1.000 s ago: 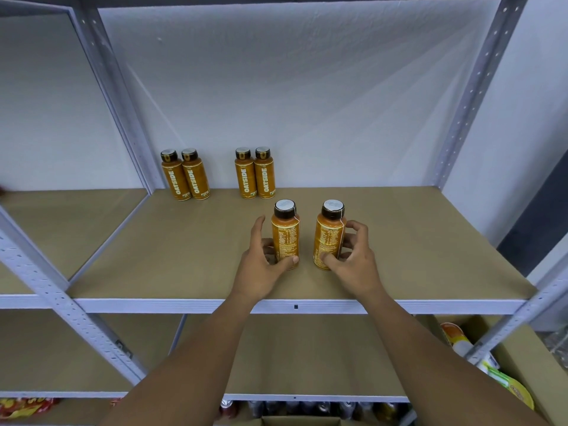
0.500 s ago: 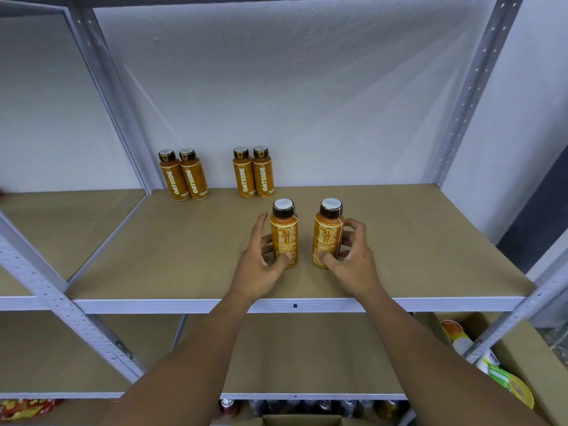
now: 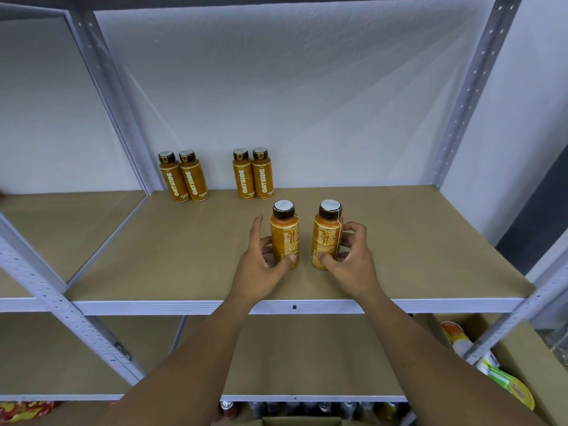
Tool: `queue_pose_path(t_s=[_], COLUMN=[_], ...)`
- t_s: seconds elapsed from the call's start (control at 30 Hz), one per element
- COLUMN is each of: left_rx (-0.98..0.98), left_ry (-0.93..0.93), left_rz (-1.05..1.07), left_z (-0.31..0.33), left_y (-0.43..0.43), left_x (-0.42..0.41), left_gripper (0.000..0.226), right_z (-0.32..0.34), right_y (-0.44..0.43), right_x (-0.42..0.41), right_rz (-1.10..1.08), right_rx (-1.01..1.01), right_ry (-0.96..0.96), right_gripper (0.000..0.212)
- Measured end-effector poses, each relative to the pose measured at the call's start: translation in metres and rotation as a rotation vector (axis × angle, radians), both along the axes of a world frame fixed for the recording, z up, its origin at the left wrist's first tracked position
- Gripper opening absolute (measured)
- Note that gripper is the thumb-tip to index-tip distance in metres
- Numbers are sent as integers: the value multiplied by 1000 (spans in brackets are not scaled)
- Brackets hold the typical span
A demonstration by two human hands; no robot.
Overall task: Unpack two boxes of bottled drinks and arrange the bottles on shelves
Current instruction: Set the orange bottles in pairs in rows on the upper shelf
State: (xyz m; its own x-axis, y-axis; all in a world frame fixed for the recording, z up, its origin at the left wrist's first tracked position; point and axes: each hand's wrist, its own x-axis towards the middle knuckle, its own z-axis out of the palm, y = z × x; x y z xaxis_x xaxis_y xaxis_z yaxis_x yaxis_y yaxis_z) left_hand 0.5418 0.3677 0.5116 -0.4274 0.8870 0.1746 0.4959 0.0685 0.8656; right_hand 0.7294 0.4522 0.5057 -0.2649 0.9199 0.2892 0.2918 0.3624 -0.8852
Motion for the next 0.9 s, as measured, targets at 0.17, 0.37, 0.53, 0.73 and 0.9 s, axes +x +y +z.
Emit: queue_pose_path(t_s=[0.17, 0.37, 0.53, 0.73, 0.9], left_rx=[-20, -6, -6, -51, -35], left_ry=[-28, -5, -3, -50, -111], left_rz=[-42, -5, 0, -63, -78], left_z=[2, 2, 3, 6, 10], left_y=[-1, -1, -1, -1, 4], left_x=[-1, 0, 1, 1, -2], left_gripper=[107, 110, 113, 116, 115], right_z=[-1, -3, -3, -2, -2], right_y=[1, 4, 4, 4, 5], right_x=[1, 0, 0, 0, 1], right_rz=[-6, -10, -10, -2, 1], right_rx=[2, -8, -18, -26, -35], right_ry=[0, -4, 1, 0, 12], right_gripper=[69, 67, 67, 68, 68])
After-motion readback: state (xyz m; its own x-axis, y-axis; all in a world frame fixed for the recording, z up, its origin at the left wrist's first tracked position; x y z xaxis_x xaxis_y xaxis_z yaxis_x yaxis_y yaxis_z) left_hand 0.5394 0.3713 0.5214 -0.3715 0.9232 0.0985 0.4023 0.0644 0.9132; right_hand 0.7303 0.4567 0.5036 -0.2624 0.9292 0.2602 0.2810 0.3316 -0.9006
